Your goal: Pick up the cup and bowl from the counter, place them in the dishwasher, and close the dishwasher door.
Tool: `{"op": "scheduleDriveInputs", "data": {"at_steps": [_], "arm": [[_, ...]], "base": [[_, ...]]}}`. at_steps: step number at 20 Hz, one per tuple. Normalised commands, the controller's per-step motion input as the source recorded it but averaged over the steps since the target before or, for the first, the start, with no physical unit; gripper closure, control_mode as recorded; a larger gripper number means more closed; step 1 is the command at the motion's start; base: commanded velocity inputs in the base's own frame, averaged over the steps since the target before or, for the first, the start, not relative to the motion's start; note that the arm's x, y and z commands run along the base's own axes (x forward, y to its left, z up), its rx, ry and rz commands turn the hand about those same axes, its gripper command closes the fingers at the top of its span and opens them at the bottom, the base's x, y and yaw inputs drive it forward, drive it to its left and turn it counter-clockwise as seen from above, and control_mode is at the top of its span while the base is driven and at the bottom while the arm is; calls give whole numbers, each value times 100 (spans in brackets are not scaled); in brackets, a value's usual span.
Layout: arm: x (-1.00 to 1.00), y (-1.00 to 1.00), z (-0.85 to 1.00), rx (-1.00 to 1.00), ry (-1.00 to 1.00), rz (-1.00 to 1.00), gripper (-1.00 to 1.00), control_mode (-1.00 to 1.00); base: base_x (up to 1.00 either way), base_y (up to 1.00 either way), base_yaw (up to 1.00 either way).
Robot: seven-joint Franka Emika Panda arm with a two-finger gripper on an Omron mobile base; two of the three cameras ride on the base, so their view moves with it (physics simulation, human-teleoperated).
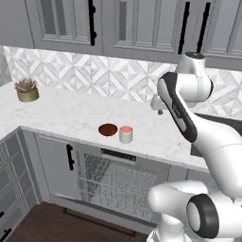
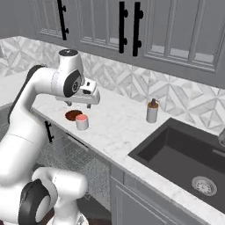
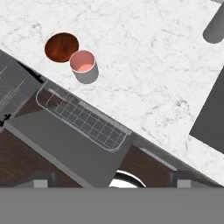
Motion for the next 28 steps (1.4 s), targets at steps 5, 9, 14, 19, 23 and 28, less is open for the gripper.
{"op": "scheduleDriveInputs", "data": {"at_steps": [5, 9, 14, 19, 23, 28], "arm": [[0, 0, 0, 0, 0, 0, -100, 100], [0, 0, 0, 0, 0, 0, -100, 100], [0, 0, 0, 0, 0, 0, -100, 100], [0, 0, 0, 0, 0, 0, -100, 100], [0, 0, 0, 0, 0, 0, -100, 100], [0, 0, 0, 0, 0, 0, -100, 100]], "base": [[0, -31, 50], [0, -43, 46], [0, -46, 39], [0, -58, 31], [0, -57, 24], [0, -60, 13]]}}
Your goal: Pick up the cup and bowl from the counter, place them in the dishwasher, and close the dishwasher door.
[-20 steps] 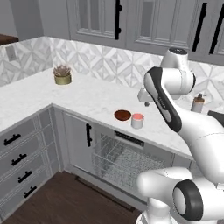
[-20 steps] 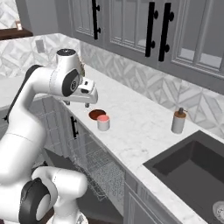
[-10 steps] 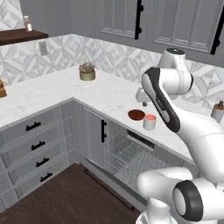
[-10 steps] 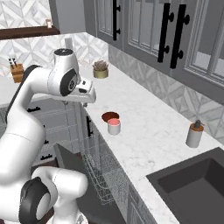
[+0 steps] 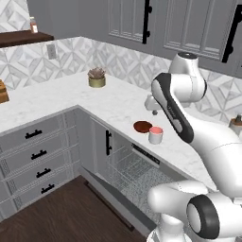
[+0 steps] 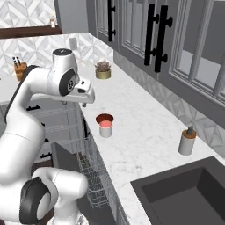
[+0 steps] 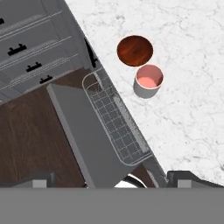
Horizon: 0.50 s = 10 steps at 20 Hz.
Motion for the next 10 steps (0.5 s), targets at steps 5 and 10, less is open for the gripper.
{"op": "scheduleDriveInputs", "data": {"at_steps": [5, 10], "arm": [[6, -67, -18, 0, 0, 12, -100, -100], [57, -22, -52, -5, 0, 5, -100, -100]], "base": [[0, 0, 0], [0, 0, 0]]}}
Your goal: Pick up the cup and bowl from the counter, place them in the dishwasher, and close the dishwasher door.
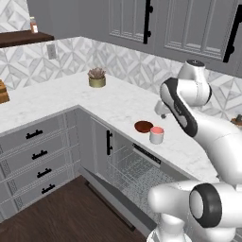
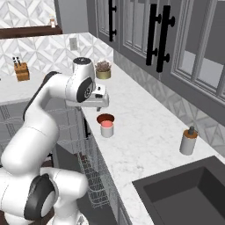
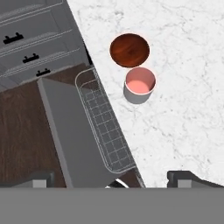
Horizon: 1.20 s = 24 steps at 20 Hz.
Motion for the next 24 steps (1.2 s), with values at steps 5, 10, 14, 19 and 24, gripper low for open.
{"op": "scheduleDriveInputs", "data": {"at_steps": [5, 10, 14, 19, 24], "arm": [[74, 1, -76, -12, 0, 2, -100, -100], [48, 11, -64, -11, 0, 6, -100, -100], [20, 23, -37, -10, 0, 7, -100, -100], [27, 5, -34, -8, 0, 5, -100, -100], [30, 0, -28, -4, 0, 4, -100, -100]], "base": [[0, 0, 0], [0, 0, 0], [0, 0, 0], [0, 0, 0], [0, 0, 0]]}}
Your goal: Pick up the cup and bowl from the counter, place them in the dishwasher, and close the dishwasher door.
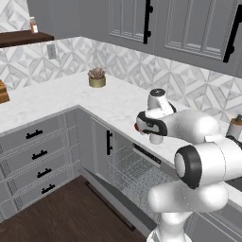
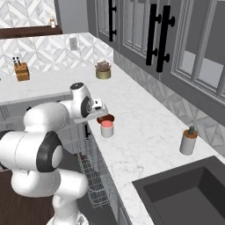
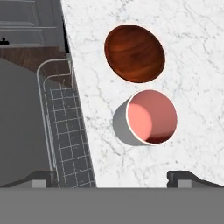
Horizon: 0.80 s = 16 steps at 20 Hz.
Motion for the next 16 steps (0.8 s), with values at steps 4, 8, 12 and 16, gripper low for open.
{"op": "scheduleDriveInputs", "data": {"at_steps": [4, 8, 12, 16], "arm": [[27, -5, -23, 0, 0, 4, -100, -100], [24, -19, -24, 0, 0, 2, -100, -100], [19, -19, -26, 0, 0, 1, -100, -100], [15, -10, -25, 0, 0, 1, -100, -100]], "base": [[0, 0, 0], [0, 0, 0], [0, 0, 0], [0, 0, 0]]}}
